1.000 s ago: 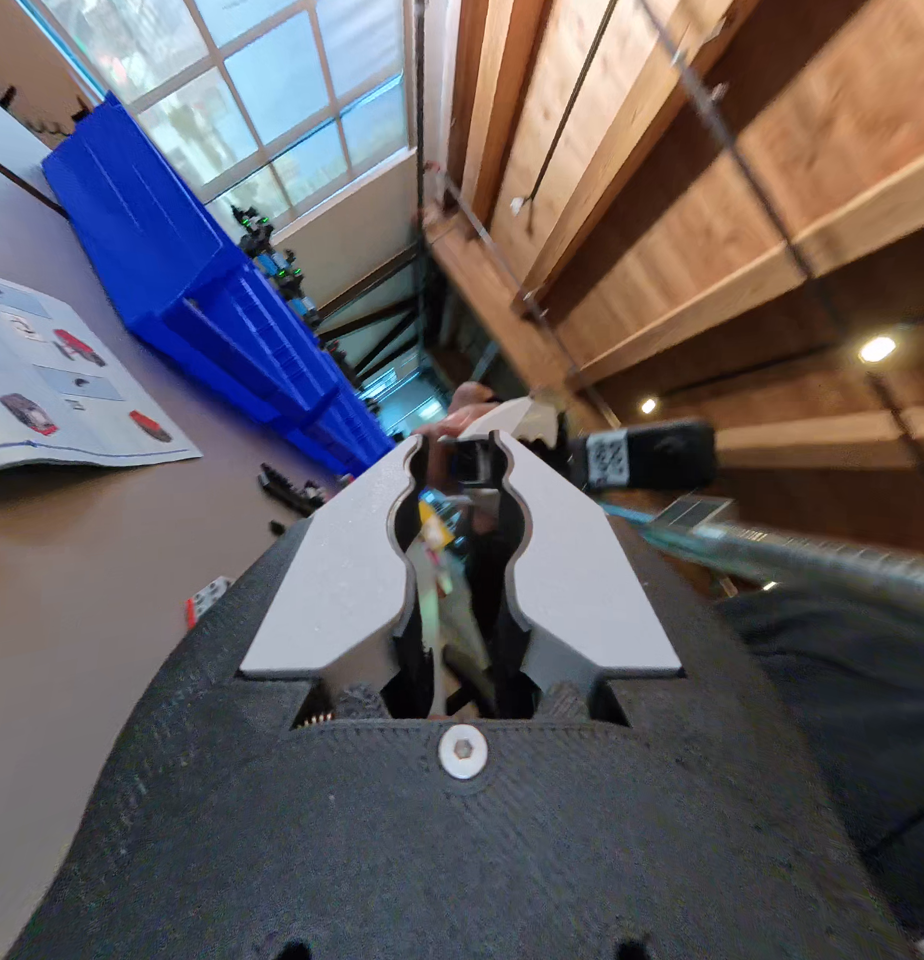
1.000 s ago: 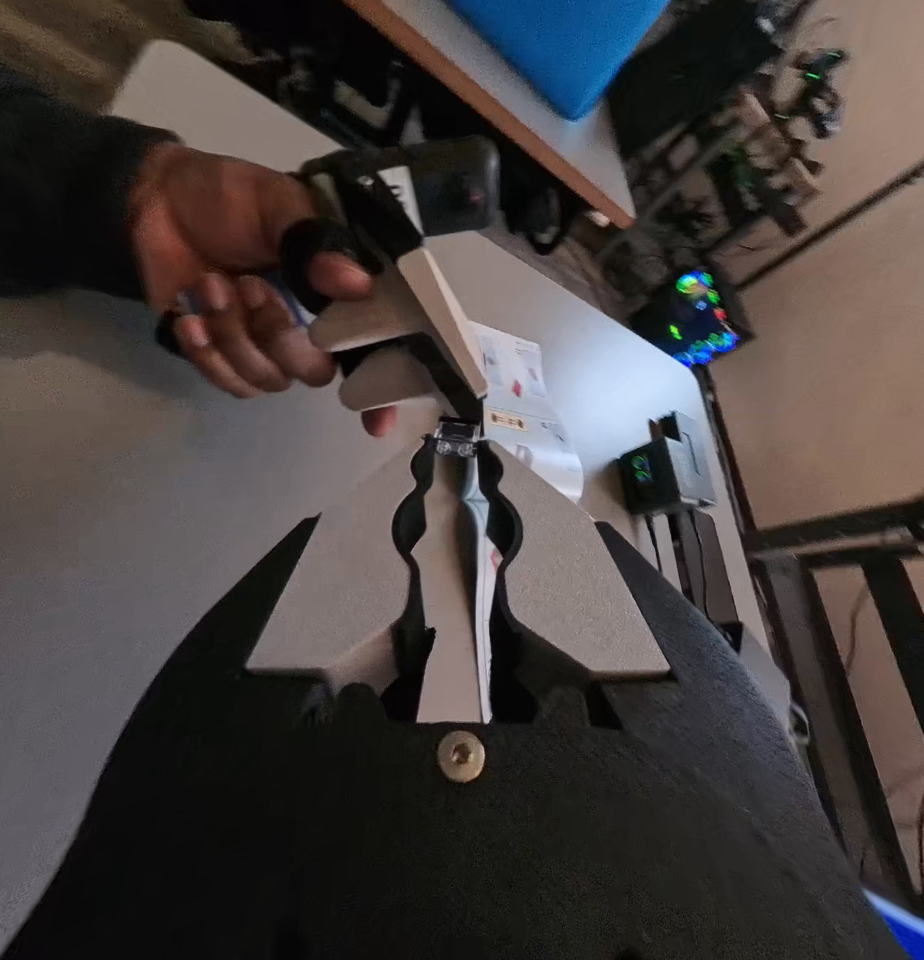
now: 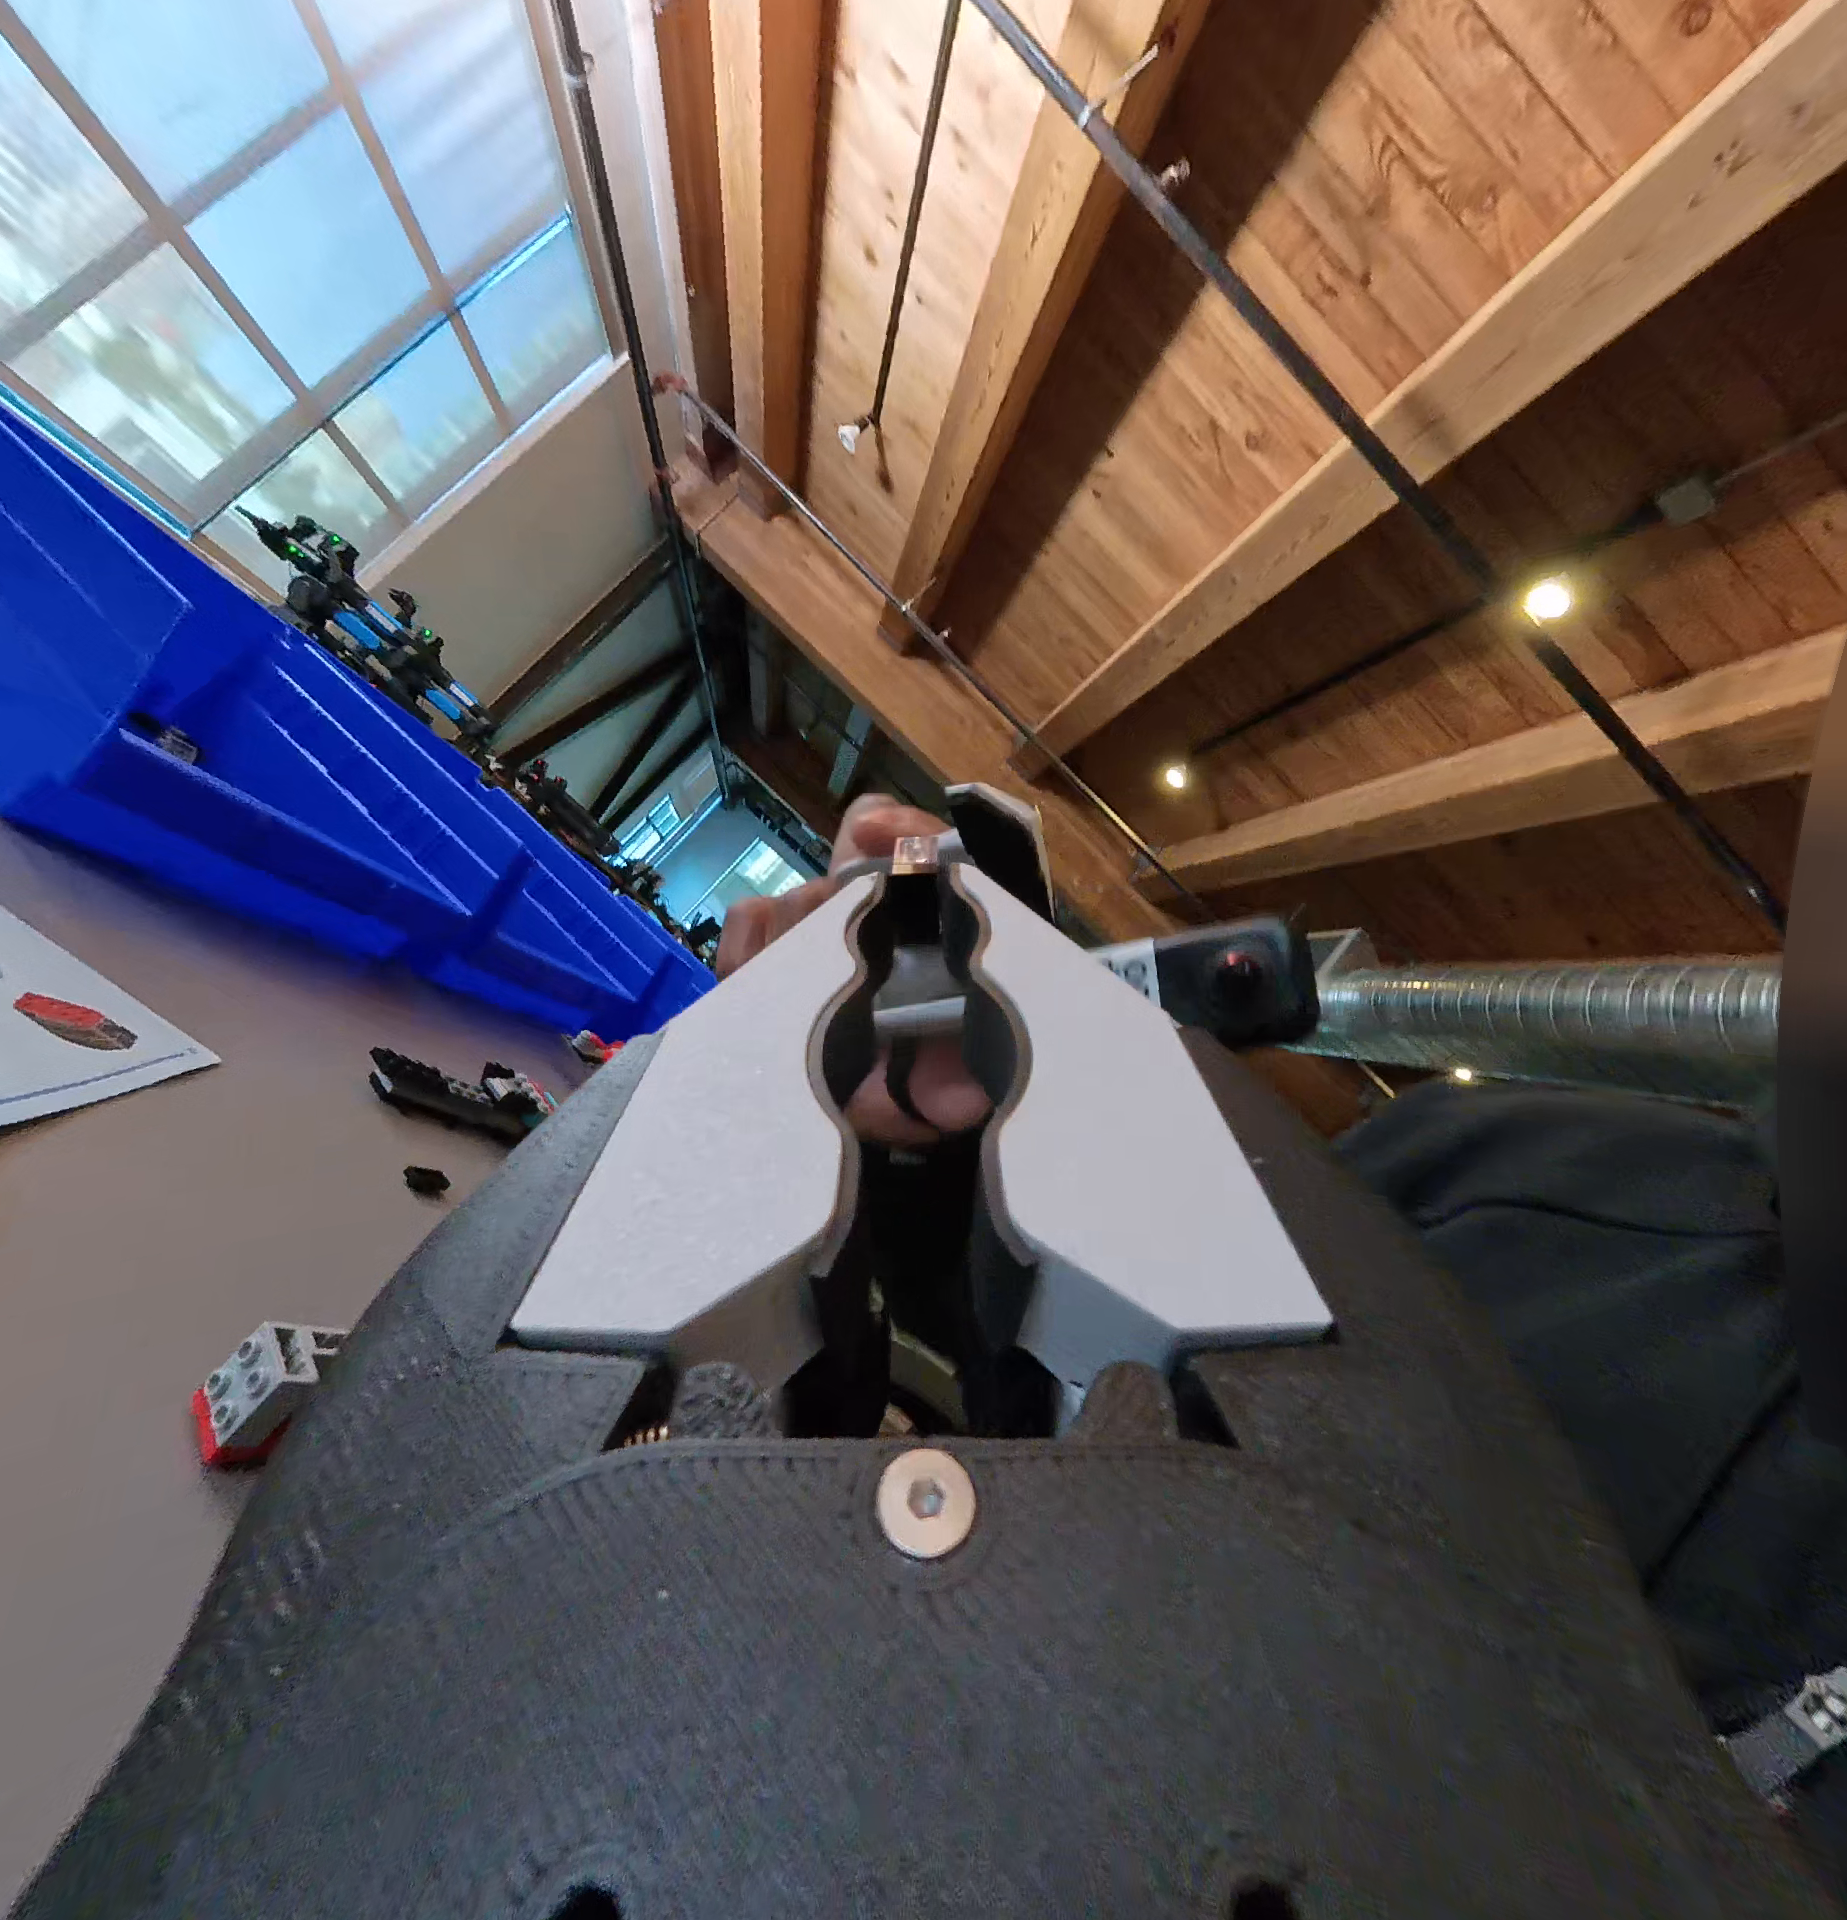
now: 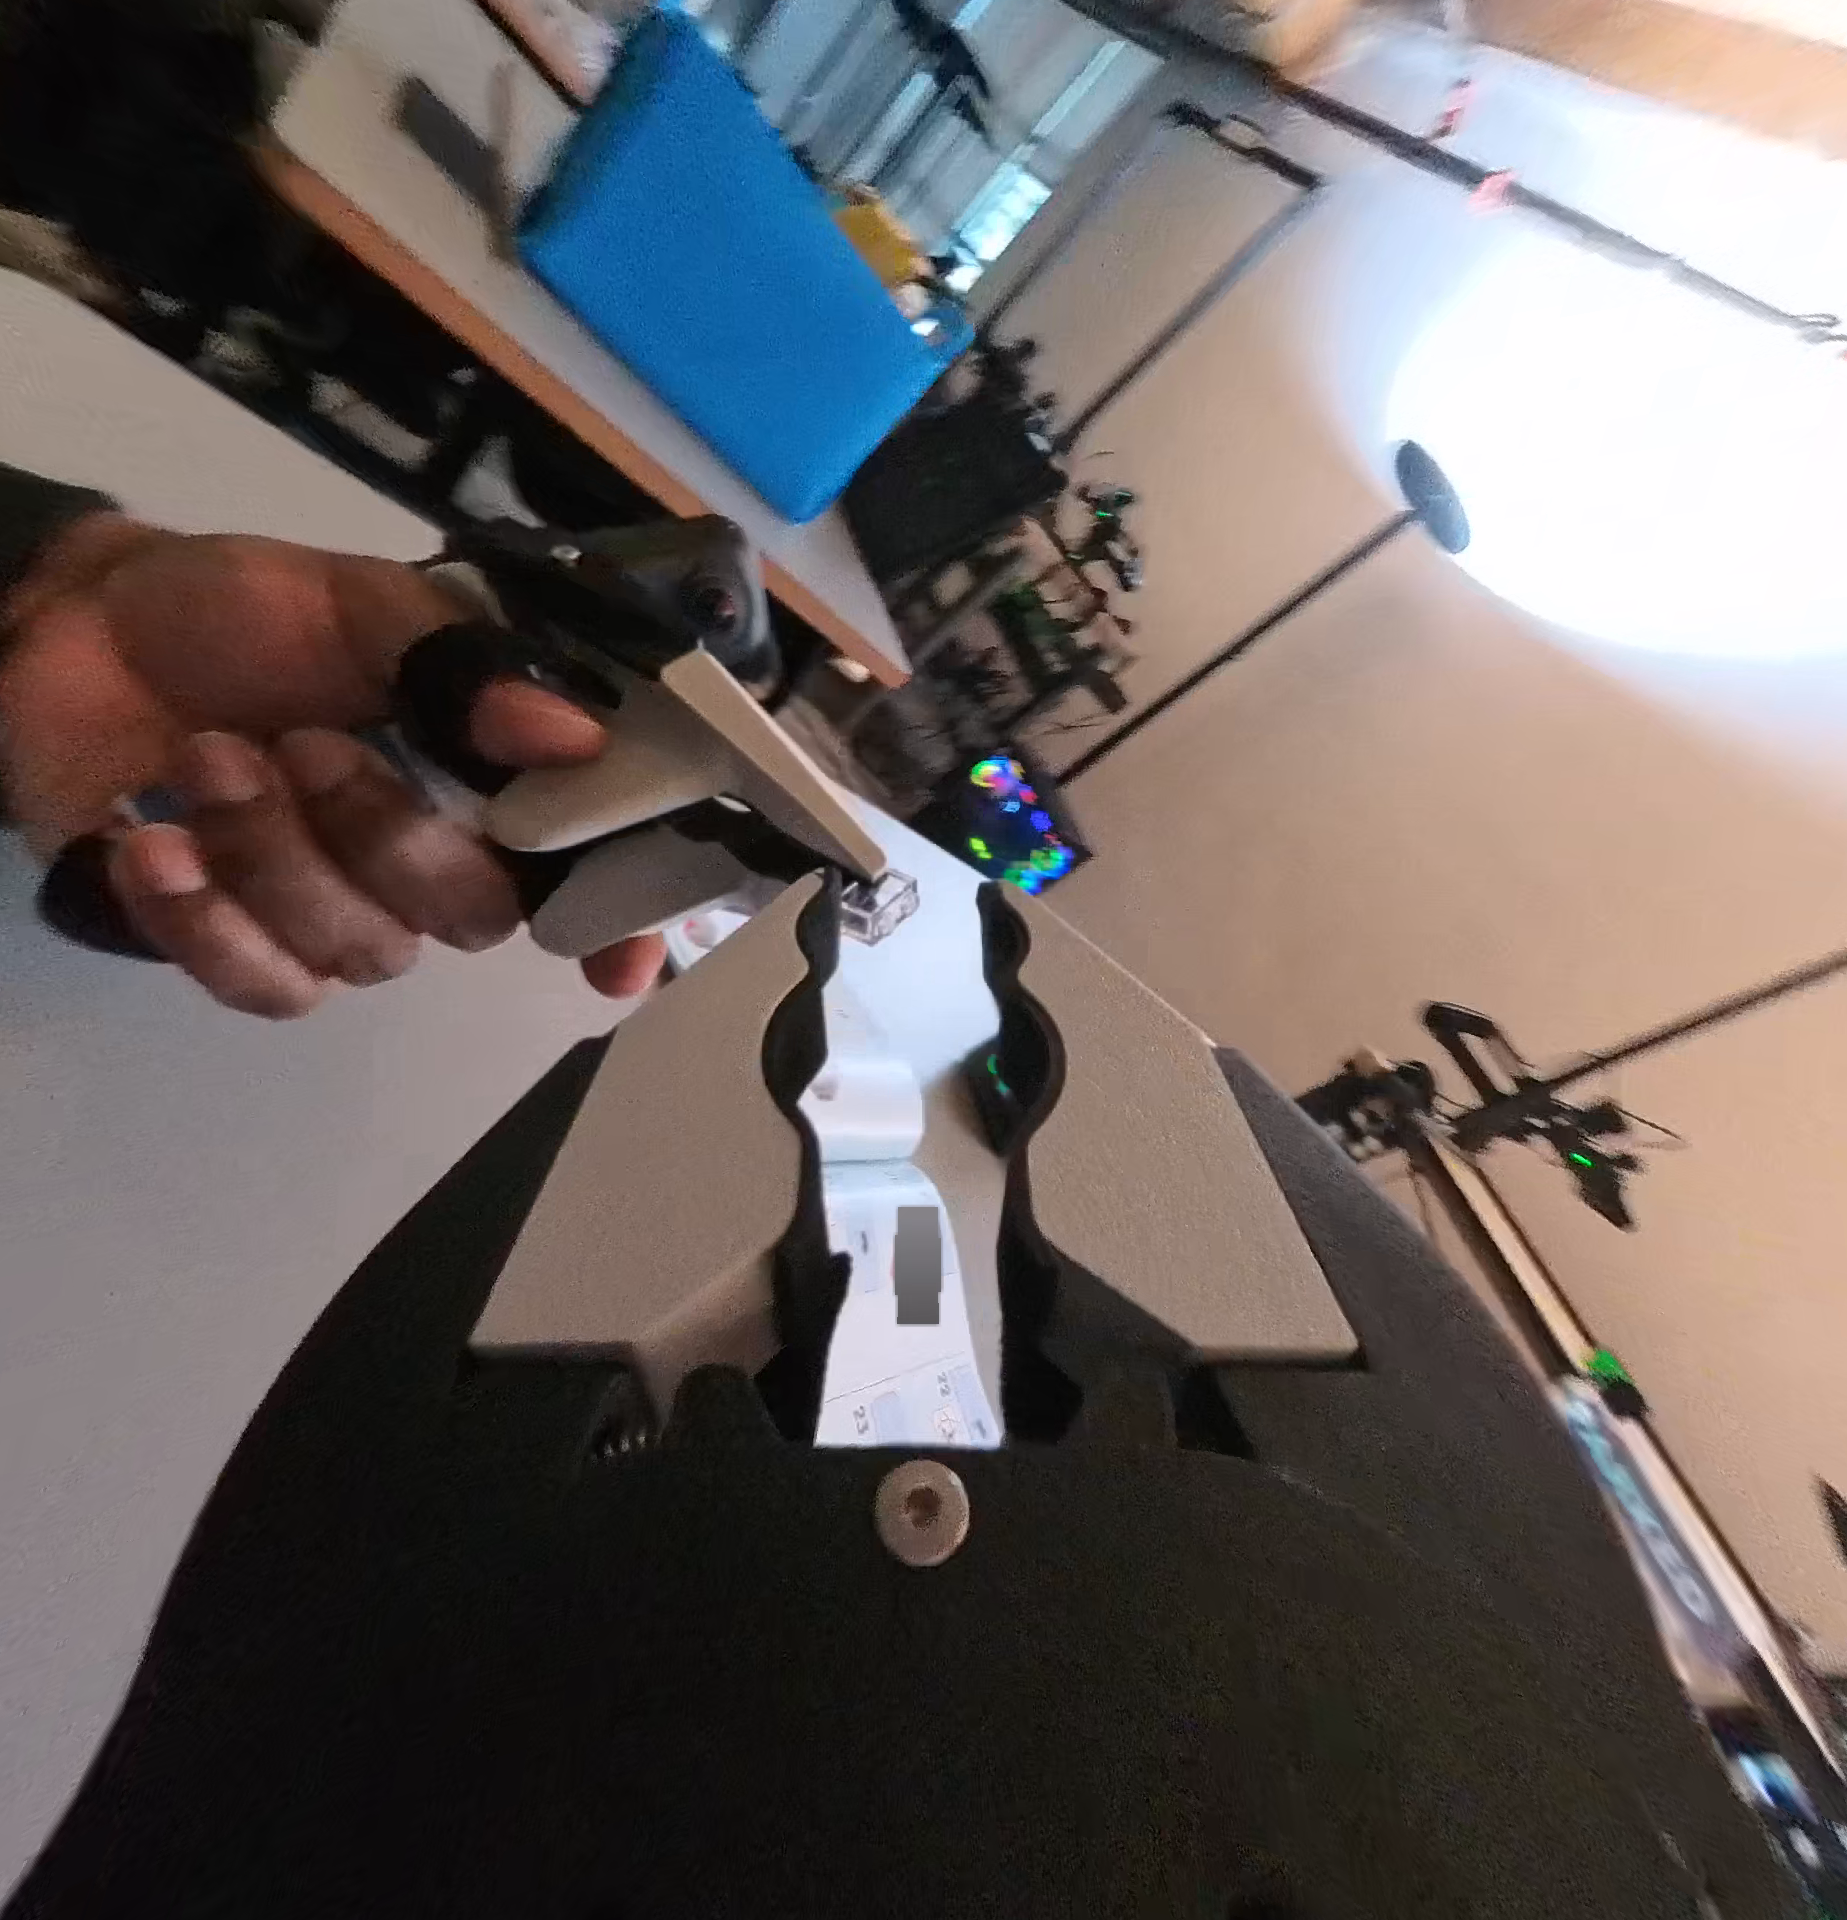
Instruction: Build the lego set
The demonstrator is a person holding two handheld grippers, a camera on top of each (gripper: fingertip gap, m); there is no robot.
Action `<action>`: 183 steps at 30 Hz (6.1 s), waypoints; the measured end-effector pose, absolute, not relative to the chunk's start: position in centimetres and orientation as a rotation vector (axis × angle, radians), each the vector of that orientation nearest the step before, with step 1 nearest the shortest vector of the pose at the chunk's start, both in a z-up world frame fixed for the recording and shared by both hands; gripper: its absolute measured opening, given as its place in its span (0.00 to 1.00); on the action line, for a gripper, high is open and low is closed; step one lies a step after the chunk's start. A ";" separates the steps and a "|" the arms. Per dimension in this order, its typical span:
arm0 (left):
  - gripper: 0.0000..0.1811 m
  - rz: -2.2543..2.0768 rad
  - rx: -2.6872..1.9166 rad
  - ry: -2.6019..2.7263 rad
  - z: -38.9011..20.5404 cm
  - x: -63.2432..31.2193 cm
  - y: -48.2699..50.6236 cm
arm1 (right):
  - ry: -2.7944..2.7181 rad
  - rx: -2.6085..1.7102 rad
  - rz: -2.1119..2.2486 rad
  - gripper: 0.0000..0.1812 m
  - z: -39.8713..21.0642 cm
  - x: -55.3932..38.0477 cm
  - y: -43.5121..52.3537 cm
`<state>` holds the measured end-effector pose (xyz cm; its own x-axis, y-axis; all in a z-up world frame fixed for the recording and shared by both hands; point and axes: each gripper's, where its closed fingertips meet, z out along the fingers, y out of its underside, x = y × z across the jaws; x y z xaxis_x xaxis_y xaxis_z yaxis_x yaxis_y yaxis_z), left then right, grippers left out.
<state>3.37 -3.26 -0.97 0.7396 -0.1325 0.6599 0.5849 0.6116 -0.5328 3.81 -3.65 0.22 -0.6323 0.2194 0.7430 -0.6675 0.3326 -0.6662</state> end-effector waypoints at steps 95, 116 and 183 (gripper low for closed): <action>0.05 -0.270 -1.231 -0.615 -5.0 4.8 -1.4 | -2.618 -0.584 0.946 0.09 -15.3 -0.8 13.0; 0.05 -0.258 -1.255 -0.605 -5.1 5.0 -1.1 | -2.591 -0.627 0.823 0.05 -18.6 0.3 10.4; 0.05 0.071 -1.240 -0.127 -0.7 10.5 -0.8 | -2.964 0.481 1.153 0.06 0.2 10.6 -2.6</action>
<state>10.52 -0.81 -0.69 0.9907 0.1232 0.0578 0.0150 0.3235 -0.9461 10.64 -2.57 0.22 -0.9525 -0.3023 0.0377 -0.2484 0.6988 -0.6708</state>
